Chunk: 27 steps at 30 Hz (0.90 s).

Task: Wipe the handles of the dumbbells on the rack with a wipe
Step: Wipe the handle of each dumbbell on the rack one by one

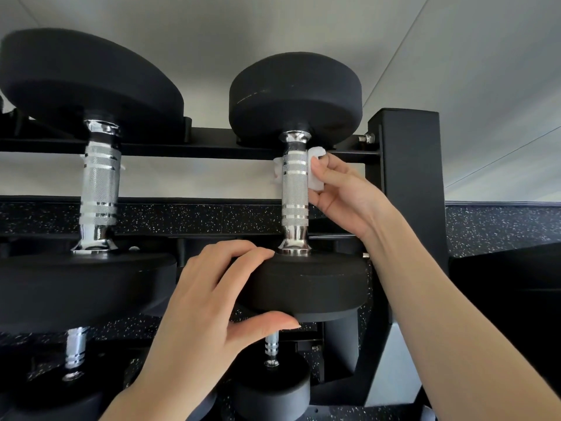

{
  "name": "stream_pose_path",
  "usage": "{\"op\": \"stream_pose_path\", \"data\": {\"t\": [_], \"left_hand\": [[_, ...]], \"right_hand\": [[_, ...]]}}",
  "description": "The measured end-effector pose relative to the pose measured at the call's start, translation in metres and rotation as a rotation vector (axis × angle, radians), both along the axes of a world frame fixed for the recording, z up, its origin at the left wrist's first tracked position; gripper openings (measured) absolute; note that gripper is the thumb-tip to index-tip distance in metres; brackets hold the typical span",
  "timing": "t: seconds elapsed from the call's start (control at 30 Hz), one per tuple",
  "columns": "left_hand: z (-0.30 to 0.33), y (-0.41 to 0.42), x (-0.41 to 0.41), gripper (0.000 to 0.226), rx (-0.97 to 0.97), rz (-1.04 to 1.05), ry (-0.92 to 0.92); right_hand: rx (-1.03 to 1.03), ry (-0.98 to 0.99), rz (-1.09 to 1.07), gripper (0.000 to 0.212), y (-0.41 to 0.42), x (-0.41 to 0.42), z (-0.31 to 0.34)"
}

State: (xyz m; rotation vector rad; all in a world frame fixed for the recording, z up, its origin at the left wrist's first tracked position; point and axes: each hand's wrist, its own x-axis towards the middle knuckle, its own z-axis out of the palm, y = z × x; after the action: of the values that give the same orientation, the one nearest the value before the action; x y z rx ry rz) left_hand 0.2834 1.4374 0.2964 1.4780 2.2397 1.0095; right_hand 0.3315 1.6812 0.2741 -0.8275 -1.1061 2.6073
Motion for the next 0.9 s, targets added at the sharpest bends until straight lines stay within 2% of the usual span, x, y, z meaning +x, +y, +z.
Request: {"op": "stream_pose_path", "data": {"t": [0.1,0.37,0.63,0.7,0.9], "left_hand": [[0.000,0.000,0.000,0.063,0.006,0.001,0.004],[-0.001,0.000,-0.001,0.065,0.012,-0.004,0.021],[-0.001,0.002,0.000,0.062,0.045,0.001,0.007],[-0.001,0.002,0.000,0.062,0.048,0.002,0.006],[-0.002,0.001,0.000,0.064,0.053,0.008,0.012]], "right_hand": [[0.017,0.006,0.028,0.010,-0.002,0.004,-0.002],[0.056,-0.038,0.237,0.019,-0.013,0.036,-0.004],[0.339,-0.214,0.445,0.025,-0.018,0.046,0.020],[0.474,-0.273,0.477,0.026,-0.021,0.045,0.027],[1.127,-0.603,0.578,0.016,-0.038,0.039,0.060]]}}
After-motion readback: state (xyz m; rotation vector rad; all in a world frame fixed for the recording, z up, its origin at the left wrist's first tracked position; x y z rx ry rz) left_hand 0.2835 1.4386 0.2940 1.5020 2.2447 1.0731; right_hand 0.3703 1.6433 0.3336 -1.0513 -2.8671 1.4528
